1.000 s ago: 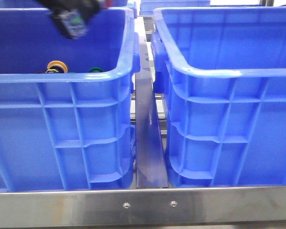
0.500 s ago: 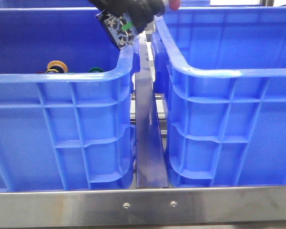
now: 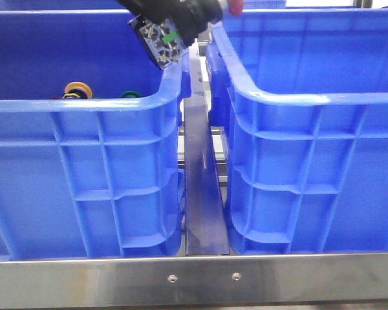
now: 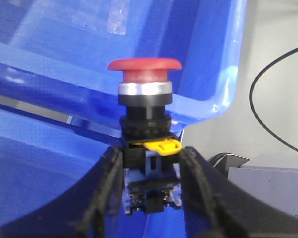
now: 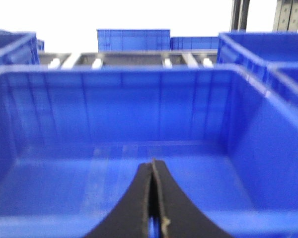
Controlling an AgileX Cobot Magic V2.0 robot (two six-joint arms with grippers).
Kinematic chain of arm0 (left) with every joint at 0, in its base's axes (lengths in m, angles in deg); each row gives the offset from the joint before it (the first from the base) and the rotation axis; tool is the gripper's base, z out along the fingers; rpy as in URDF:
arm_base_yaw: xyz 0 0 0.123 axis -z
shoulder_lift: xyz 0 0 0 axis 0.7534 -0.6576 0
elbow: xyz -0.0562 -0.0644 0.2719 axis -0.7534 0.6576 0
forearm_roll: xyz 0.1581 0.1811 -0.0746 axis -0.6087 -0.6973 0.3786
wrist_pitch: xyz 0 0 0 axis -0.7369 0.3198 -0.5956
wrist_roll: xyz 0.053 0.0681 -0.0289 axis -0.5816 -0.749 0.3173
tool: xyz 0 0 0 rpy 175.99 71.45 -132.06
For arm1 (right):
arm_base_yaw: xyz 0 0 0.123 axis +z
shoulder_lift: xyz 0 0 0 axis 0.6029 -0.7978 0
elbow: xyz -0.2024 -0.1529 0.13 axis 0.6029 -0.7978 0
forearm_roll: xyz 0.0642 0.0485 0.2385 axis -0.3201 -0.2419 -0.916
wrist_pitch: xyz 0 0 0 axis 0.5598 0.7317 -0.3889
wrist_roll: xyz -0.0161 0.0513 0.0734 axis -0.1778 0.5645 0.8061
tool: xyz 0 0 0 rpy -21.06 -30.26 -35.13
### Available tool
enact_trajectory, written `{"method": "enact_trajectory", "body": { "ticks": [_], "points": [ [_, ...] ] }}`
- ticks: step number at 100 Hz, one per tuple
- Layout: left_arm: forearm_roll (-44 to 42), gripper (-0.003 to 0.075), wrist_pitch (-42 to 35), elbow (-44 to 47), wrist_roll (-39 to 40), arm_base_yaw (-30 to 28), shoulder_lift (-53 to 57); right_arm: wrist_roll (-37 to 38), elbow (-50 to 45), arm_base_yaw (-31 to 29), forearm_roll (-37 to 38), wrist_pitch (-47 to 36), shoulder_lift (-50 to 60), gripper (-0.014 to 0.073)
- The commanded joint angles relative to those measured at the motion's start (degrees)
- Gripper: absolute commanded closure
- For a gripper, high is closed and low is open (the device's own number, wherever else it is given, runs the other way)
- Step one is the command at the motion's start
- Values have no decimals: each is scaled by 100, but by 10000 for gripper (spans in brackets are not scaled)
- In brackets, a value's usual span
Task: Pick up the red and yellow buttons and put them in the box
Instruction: 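Carry the red button with the left gripper toward the bins' shared edge, then grasp the red cap with the right gripper, release with the left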
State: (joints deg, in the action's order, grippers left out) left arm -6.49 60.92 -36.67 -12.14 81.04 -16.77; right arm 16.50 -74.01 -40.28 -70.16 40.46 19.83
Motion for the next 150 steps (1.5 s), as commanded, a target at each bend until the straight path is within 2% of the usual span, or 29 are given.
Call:
{"method": "enact_trajectory", "body": {
  "ticks": [1, 19, 43, 62, 71, 81, 88, 94, 103, 128, 142, 150],
  "points": [
    [295, 554, -163, -150, -19, 40, 225, -4, 602, -27, 38, -37, -116, 662],
    [295, 554, -163, -150, -19, 40, 225, -4, 1513, -27, 38, 868, -829, 662],
    [295, 554, -163, -150, -19, 40, 225, -4, 2838, -27, 38, 2397, -2398, 662],
    [295, 554, -163, -150, -19, 40, 225, -4, 3787, -27, -26, 3108, -3585, 643],
    [295, 554, -163, -150, -19, 40, 225, -4, 4061, -27, -261, 3172, -4037, 500],
    [295, 554, -163, -150, -19, 40, 225, -4, 4268, -27, -663, 3086, -4401, 183],
    [295, 554, -163, -150, -19, 40, 225, -9, 4385, -15, -1053, 3071, -4598, 22],
    [295, 554, -163, -150, -19, 40, 225, -21, 4470, -9, -1535, 3105, -4723, -34],
    [295, 554, -163, -150, -19, 40, 225, -240, 4587, -4, -2502, 3218, -4934, -37],
    [295, 554, -163, -150, -19, 40, 225, -1726, 4876, 392, -5244, 3877, -5681, -37],
    [295, 554, -163, -150, -19, 40, 225, -2190, 5012, 721, -6343, 4235, -6223, -37],
    [295, 554, -163, -150, -19, 40, 225, -2361, 5087, 932, -6715, 4436, -6534, -37]
  ]
}}
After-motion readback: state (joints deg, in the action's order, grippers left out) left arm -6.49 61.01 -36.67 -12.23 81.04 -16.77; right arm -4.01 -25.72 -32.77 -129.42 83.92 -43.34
